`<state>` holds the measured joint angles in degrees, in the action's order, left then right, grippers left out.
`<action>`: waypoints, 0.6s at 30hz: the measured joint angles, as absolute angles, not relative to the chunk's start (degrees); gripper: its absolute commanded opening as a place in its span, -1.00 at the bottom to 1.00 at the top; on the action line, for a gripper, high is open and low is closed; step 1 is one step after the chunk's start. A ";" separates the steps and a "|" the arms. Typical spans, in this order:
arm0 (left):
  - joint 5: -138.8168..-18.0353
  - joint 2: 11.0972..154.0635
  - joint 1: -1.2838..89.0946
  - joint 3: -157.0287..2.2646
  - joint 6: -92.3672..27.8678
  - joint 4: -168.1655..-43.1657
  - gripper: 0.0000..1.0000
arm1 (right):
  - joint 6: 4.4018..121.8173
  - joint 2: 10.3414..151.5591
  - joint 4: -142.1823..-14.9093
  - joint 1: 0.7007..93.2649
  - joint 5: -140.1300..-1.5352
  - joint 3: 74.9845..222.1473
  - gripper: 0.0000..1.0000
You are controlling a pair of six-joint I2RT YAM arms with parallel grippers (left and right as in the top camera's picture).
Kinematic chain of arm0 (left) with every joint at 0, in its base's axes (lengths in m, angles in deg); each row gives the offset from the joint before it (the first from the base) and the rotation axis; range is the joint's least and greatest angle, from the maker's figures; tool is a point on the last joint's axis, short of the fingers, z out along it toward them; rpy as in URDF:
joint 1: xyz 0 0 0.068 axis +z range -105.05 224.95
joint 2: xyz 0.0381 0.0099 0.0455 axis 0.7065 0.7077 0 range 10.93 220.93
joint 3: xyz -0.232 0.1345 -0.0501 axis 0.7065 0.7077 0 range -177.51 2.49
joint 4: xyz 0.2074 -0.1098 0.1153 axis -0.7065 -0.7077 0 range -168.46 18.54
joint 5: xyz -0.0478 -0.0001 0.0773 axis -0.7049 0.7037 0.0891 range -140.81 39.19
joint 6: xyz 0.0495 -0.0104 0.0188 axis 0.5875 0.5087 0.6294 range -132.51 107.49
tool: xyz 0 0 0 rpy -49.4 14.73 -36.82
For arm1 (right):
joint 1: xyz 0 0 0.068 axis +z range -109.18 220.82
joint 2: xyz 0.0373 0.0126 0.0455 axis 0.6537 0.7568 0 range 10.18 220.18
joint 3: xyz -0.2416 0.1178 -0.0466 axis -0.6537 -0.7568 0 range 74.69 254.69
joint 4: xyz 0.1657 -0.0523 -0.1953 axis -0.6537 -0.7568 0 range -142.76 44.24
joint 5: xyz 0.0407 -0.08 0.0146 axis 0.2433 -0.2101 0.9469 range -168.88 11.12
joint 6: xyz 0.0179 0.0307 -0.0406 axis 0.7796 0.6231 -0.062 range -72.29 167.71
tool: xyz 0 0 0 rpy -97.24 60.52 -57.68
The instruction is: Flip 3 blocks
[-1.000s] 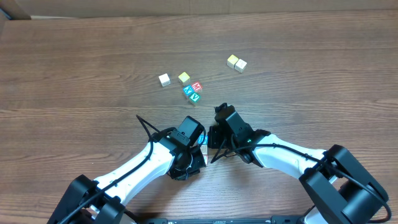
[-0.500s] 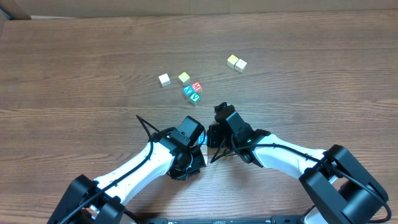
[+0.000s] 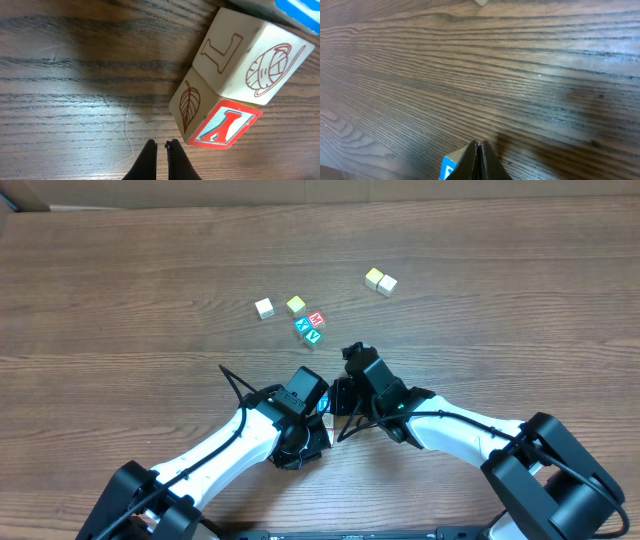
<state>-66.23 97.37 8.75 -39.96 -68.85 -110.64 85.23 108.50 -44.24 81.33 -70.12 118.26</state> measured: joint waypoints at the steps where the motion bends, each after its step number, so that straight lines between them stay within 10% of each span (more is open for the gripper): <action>1: -66.23 97.37 8.75 -39.96 -68.85 -110.64 -0.92 | 85.25 108.50 -43.89 81.35 -70.10 118.26 -0.92; 18: -65.92 96.32 8.75 -39.96 -68.26 -112.67 -0.92 | 84.77 108.37 -42.69 80.41 -70.32 118.26 -0.92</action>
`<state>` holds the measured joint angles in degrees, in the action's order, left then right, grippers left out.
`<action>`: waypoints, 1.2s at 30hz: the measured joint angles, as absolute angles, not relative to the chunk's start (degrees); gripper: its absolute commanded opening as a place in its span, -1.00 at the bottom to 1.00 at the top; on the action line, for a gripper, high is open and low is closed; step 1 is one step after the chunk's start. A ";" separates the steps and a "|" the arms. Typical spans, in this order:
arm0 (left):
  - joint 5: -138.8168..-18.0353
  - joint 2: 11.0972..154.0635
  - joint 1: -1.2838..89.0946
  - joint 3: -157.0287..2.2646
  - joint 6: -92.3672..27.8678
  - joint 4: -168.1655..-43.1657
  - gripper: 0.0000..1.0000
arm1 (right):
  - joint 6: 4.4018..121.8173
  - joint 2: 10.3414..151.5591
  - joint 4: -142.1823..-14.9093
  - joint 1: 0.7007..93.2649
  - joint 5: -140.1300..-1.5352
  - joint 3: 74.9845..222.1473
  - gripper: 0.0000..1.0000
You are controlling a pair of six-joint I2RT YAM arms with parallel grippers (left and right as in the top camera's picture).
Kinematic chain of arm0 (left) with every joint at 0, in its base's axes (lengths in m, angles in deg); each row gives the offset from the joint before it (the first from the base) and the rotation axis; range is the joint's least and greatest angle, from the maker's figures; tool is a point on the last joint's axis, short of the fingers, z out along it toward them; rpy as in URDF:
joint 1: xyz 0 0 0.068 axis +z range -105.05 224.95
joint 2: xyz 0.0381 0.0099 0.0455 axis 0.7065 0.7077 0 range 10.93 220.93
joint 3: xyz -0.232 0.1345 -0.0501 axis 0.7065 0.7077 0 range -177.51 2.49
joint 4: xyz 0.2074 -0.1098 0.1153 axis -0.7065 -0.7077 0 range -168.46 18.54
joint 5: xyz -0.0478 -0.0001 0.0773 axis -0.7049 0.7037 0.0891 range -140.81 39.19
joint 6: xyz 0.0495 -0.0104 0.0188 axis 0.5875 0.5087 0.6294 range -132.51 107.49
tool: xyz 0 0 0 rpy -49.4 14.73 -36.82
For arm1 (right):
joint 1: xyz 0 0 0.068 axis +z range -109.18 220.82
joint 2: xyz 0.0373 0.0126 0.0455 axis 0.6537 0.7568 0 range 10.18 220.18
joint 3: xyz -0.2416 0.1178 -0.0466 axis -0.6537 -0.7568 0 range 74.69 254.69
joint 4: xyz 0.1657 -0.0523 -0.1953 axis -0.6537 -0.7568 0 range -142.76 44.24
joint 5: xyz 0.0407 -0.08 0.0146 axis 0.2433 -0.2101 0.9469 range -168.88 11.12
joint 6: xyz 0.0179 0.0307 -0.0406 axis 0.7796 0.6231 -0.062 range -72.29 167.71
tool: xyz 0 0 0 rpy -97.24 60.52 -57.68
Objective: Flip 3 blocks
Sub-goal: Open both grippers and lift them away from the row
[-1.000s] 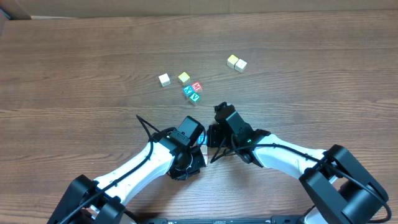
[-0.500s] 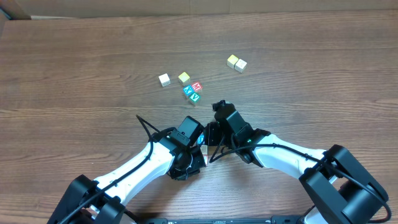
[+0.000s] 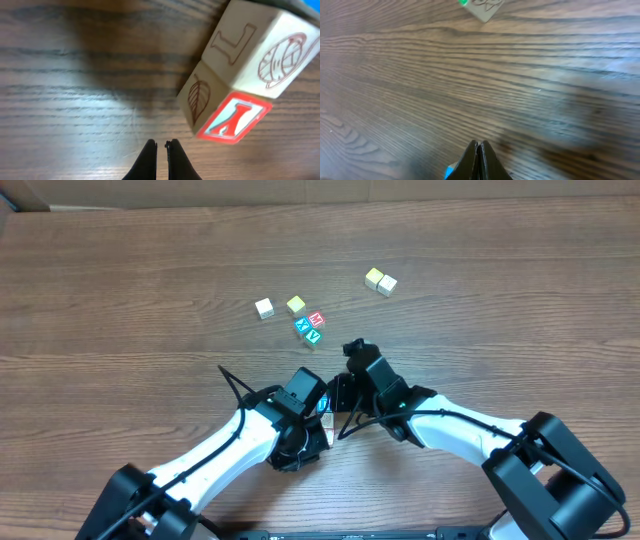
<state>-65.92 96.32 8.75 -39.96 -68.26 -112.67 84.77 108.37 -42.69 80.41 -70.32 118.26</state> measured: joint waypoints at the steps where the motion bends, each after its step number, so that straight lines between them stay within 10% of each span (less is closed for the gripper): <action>1: -65.62 95.57 8.75 -39.96 -68.00 -113.06 -0.91 | 84.62 108.09 -43.21 79.93 -70.34 118.26 -0.92; 11: -54.89 79.16 8.66 -45.30 -64.83 -126.94 -0.91 | 78.91 97.51 -54.23 72.26 -70.62 118.20 -0.88; 21: -38.82 68.10 8.66 -65.30 -63.21 -149.81 -0.55 | 69.67 84.79 -83.52 70.05 -75.13 126.61 -0.31; 29: -31.32 61.52 8.66 -81.03 -63.10 -162.13 -0.45 | 68.16 81.94 -105.72 70.05 -77.40 140.03 1.00; 32: -29.77 59.03 8.66 -86.26 -63.10 -166.24 -0.33 | 67.79 81.81 -110.14 70.05 -77.36 142.41 1.00; 35: -28.79 56.71 8.66 -89.75 -62.75 -167.95 0.28 | 67.81 81.81 -112.74 70.05 -77.36 142.87 1.00; 36: -28.61 55.88 8.66 -90.34 -62.86 -167.93 0.99 | 67.81 81.81 -113.46 70.05 -77.34 142.87 1.00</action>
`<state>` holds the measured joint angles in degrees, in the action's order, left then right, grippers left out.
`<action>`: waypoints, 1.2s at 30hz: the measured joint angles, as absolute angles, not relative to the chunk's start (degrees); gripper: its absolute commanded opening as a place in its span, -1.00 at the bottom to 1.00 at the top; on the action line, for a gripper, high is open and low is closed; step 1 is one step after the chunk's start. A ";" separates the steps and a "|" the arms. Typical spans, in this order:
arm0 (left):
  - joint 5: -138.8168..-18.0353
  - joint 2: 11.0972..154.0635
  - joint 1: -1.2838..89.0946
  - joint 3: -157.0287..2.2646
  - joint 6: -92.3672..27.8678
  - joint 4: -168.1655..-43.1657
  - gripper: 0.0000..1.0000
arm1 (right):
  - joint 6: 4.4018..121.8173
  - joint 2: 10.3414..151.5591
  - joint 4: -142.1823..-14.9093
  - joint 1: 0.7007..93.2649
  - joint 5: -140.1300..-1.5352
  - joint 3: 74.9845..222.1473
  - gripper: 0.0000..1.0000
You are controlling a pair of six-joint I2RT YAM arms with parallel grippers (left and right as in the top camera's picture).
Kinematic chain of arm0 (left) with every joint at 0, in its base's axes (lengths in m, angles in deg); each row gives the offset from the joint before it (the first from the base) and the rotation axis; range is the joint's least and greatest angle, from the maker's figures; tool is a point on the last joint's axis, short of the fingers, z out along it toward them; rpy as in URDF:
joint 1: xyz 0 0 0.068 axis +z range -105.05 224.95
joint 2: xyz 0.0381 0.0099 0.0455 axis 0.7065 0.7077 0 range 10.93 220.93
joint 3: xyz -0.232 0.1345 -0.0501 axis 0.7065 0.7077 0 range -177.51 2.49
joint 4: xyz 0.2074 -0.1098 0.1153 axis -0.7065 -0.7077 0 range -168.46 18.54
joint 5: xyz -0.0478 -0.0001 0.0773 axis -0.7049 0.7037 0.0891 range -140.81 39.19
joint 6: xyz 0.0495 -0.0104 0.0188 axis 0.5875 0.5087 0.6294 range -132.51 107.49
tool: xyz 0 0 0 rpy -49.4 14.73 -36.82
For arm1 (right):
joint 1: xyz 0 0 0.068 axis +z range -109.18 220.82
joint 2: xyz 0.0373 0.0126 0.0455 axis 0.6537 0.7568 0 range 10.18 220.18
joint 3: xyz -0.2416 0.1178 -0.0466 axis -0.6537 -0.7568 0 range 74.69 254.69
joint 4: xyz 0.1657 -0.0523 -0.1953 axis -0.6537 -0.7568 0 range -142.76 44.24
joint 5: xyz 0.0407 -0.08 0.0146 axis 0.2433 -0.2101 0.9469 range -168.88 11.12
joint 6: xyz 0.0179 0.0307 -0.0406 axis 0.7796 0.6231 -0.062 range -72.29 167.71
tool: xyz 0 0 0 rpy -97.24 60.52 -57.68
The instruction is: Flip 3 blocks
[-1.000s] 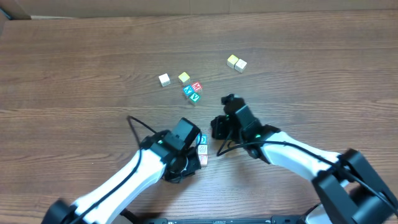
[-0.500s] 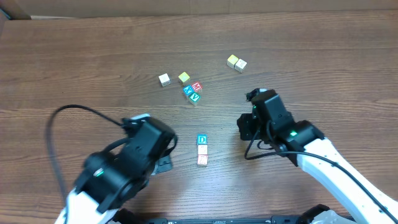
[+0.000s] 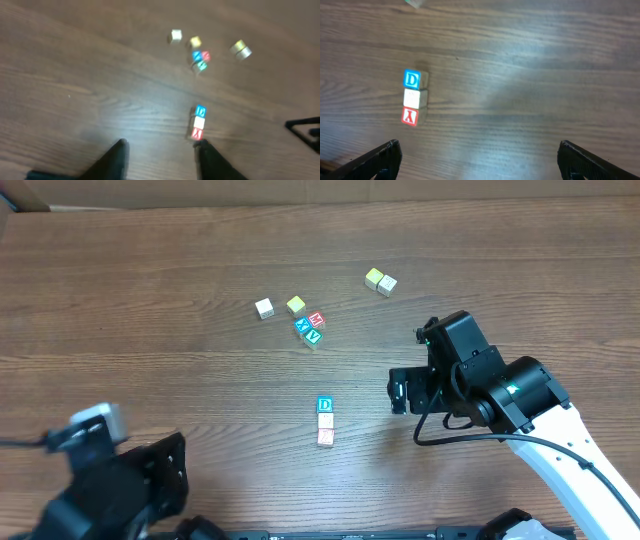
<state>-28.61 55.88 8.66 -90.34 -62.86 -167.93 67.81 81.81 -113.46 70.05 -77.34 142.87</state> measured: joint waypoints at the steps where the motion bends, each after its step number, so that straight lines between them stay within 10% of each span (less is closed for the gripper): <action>1: -28.37 55.10 8.66 -90.71 -62.82 -167.97 1.00 | 67.79 81.81 -113.79 70.05 -77.38 142.87 1.00; 36: -28.02 53.19 8.66 -90.89 -63.08 -168.14 1.00 | 67.79 81.81 -114.36 70.05 -77.36 142.87 1.00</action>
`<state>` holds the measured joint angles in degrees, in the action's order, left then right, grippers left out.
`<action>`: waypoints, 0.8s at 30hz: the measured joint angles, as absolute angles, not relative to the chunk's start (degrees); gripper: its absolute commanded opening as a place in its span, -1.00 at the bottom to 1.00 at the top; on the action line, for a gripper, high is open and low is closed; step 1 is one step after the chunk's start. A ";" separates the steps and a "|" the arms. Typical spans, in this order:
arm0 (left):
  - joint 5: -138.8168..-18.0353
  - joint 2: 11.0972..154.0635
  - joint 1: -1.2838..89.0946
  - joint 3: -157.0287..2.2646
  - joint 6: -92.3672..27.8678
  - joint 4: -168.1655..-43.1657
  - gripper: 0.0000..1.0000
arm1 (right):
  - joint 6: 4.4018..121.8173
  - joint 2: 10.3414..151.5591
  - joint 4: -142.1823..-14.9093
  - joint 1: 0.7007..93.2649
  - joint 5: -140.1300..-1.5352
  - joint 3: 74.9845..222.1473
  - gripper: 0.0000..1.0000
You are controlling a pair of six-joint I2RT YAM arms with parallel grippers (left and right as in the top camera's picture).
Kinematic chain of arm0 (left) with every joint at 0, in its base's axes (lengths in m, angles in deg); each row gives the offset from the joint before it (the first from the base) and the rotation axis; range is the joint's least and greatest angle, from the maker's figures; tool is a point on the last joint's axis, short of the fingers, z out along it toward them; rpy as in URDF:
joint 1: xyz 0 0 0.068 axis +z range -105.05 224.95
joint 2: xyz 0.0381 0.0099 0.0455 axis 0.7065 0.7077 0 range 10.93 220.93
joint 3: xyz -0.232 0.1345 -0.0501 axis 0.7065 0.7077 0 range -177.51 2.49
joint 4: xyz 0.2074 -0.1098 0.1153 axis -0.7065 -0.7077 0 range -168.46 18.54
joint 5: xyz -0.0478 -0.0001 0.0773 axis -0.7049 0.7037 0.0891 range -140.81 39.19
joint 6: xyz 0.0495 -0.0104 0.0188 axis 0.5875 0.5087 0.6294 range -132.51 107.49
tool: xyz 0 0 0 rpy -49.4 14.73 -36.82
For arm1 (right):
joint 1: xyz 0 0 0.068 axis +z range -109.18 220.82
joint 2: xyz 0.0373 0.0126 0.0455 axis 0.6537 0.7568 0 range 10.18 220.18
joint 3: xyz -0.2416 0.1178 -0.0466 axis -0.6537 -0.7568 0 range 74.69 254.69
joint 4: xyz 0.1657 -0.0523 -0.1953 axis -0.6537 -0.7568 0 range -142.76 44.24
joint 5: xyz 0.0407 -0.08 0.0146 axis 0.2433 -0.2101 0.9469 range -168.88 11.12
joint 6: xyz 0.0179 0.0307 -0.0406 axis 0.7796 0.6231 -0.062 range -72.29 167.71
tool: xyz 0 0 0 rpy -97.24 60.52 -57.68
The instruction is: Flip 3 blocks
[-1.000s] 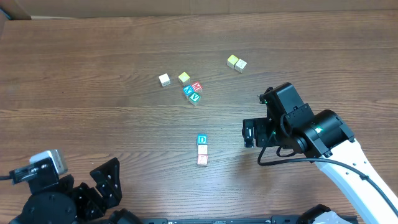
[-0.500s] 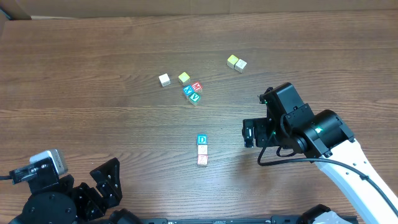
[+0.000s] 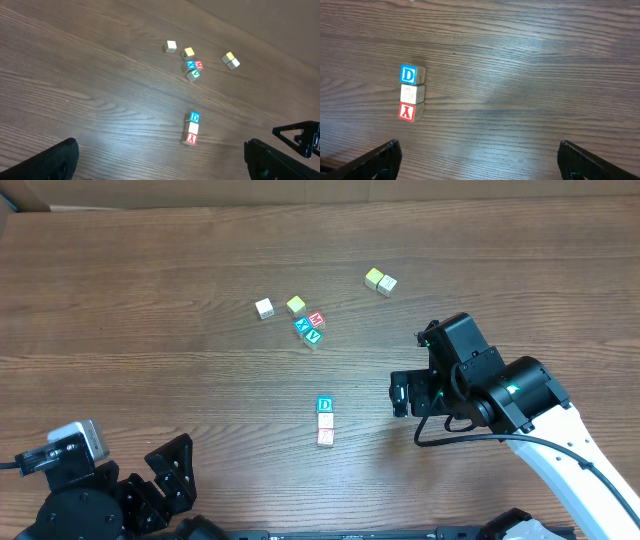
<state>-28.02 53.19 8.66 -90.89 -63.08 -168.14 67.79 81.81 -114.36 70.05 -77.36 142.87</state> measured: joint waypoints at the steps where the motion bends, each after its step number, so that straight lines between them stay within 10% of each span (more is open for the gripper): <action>1: -28.02 53.19 8.66 -90.89 -63.08 -168.14 1.00 | 67.77 81.81 -114.36 70.05 -77.36 142.87 1.00; 24: -27.98 53.19 8.66 -90.89 -63.08 -168.12 1.00 | 58.56 42.69 -84.09 64.41 -82.62 120.51 1.00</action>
<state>-27.98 53.19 8.66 -90.89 -63.08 -168.12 58.56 42.69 -84.09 64.41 -82.62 120.51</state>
